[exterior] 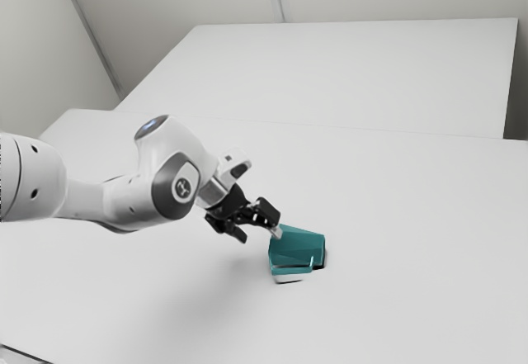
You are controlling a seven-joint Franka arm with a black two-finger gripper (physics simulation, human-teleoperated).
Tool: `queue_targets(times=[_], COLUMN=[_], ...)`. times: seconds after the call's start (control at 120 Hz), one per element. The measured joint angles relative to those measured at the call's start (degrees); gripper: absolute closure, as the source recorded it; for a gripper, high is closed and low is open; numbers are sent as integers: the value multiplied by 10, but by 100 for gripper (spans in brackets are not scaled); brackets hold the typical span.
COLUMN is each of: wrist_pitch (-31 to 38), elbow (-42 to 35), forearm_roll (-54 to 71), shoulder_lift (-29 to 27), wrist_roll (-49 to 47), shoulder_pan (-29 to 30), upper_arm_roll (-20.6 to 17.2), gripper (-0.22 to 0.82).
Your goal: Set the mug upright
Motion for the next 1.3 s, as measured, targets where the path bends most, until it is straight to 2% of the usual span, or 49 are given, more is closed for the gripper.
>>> queue_targets(times=[0.292, 0.567, 0.825, 0.992, 1.192, 1.3], wrist_pitch=[30, 61, 75, 80, 88, 93], elbow=[7, 19, 43, 65, 74, 81], forearm_roll=[-26, -29, -26, -24, -27, -28], shoulder_lift=[25, 55, 56, 57, 65, 71], wrist_roll=[-4, -4, -3, -2, -4, -7], shoulder_pan=[-27, -50, -56, -53, -55, -59], upper_arm_roll=[-4, -5, -16, -28, -38, -42], gripper=[1, 6, 31, 41, 62, 69])
